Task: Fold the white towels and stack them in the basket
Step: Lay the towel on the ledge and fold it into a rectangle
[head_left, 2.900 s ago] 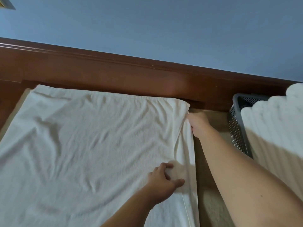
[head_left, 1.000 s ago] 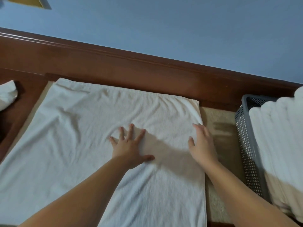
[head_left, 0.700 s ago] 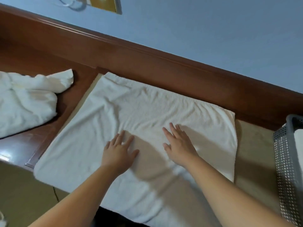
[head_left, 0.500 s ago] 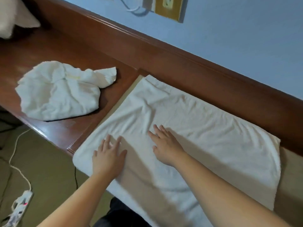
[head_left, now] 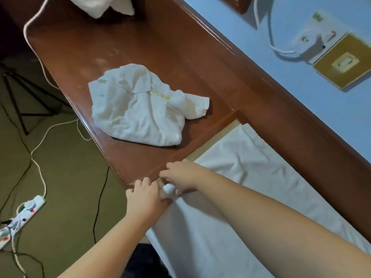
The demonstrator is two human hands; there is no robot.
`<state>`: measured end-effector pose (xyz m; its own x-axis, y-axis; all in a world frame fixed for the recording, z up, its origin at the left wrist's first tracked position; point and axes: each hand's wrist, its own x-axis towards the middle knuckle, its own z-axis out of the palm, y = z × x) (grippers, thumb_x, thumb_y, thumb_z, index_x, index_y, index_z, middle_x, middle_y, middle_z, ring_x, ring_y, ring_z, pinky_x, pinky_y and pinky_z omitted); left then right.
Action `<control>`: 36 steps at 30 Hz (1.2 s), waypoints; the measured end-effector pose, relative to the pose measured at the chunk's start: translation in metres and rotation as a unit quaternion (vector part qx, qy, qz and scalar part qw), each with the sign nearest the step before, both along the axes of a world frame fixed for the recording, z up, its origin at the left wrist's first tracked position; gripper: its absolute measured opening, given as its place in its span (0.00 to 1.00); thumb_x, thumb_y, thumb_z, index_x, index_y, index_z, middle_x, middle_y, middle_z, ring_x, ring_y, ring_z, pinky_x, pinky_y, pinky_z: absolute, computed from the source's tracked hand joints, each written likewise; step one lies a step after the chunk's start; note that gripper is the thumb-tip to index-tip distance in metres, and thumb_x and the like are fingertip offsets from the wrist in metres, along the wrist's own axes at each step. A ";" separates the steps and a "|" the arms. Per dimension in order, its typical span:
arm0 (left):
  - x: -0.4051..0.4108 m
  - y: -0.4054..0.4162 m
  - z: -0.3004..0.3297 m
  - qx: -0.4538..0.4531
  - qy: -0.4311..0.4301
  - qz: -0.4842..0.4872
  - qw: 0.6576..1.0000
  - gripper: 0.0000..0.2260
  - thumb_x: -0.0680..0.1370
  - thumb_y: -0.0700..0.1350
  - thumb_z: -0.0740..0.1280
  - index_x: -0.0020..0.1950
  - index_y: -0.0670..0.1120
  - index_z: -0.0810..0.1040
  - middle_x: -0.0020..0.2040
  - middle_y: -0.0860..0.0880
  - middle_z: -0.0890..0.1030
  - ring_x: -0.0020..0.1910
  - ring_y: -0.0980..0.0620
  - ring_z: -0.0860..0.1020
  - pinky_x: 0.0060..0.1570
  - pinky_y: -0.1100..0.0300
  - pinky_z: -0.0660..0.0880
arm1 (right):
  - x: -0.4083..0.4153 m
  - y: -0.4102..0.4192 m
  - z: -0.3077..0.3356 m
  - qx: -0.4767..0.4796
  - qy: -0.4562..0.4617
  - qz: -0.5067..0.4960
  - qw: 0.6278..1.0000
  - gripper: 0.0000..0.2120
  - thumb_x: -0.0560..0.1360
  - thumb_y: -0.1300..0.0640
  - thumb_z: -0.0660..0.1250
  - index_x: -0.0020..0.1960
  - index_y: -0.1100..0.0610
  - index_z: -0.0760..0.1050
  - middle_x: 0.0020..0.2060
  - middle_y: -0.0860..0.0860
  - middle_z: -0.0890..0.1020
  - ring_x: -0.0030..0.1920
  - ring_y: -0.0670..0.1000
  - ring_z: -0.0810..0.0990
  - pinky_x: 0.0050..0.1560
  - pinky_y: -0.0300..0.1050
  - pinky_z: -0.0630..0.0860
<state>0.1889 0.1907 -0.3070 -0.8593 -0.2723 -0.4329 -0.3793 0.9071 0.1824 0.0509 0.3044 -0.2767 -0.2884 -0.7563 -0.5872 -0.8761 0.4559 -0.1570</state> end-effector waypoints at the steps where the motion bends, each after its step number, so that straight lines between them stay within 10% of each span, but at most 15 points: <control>1: -0.002 -0.001 -0.001 0.008 0.008 -0.015 1.000 0.25 0.74 0.71 0.66 0.55 0.51 0.77 0.53 0.52 0.73 0.57 0.45 0.73 0.48 0.51 0.68 | -0.009 -0.001 0.003 0.035 -0.007 0.016 0.999 0.16 0.70 0.49 0.77 0.54 0.47 0.75 0.47 0.46 0.75 0.45 0.51 0.73 0.49 0.51 0.65; 7: -0.016 -0.001 0.009 0.133 -0.033 -0.015 0.990 0.16 0.80 0.57 0.67 0.56 0.52 0.64 0.52 0.53 0.77 0.49 0.47 0.74 0.48 0.50 0.67 | -0.067 0.035 0.019 0.162 -0.016 -0.006 0.987 0.13 0.71 0.50 0.75 0.40 0.47 0.69 0.39 0.43 0.76 0.43 0.50 0.75 0.47 0.48 0.67; 14: -0.031 -0.019 0.006 0.106 -0.018 -0.126 0.986 0.16 0.75 0.59 0.68 0.58 0.54 0.74 0.54 0.53 0.72 0.55 0.47 0.72 0.49 0.52 0.70 | -0.144 0.101 0.032 0.236 0.027 -0.082 0.968 0.10 0.65 0.54 0.73 0.38 0.50 0.72 0.37 0.45 0.79 0.46 0.52 0.78 0.49 0.49 0.73; 22: -0.009 -0.047 0.010 0.178 0.084 -0.073 0.978 0.13 0.78 0.64 0.68 0.52 0.58 0.69 0.44 0.60 0.75 0.43 0.56 0.74 0.40 0.57 0.72 | -0.161 0.159 0.055 0.137 0.193 -0.060 0.970 0.11 0.73 0.55 0.70 0.43 0.47 0.68 0.41 0.43 0.73 0.54 0.52 0.75 0.57 0.51 0.67; 26: 0.017 -0.036 0.016 0.139 0.172 -0.090 0.971 0.11 0.80 0.65 0.65 0.53 0.60 0.75 0.46 0.58 0.75 0.39 0.54 0.77 0.37 0.55 0.76 | -0.144 0.208 0.058 0.040 0.255 -0.049 0.965 0.20 0.62 0.62 0.78 0.36 0.47 0.67 0.34 0.46 0.74 0.40 0.55 0.77 0.46 0.52 0.69; 32: 0.069 0.040 0.040 0.089 0.300 -0.146 0.938 0.13 0.81 0.58 0.62 0.45 0.55 0.83 0.36 0.54 0.69 0.27 0.49 0.71 0.20 0.62 0.62 | -0.100 0.282 0.067 0.006 0.336 -0.069 0.939 0.12 0.63 0.66 0.77 0.37 0.51 0.80 0.32 0.48 0.79 0.39 0.58 0.79 0.44 0.49 0.63; 36: 0.098 0.101 0.070 0.072 0.310 -0.156 0.935 0.13 0.79 0.53 0.63 0.37 0.54 0.82 0.32 0.53 0.69 0.24 0.51 0.70 0.34 0.62 0.39 | -0.065 0.343 0.069 0.075 0.355 -0.128 0.923 0.14 0.73 0.61 0.70 0.52 0.44 0.84 0.40 0.45 0.83 0.45 0.54 0.78 0.50 0.50 0.65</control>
<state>0.2872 0.2919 -0.2367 -0.9852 0.0566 0.1616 0.1190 0.9050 0.4085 -0.0141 0.6473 -0.2072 -0.7990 -0.5350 -0.2745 -0.5943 0.6330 0.4961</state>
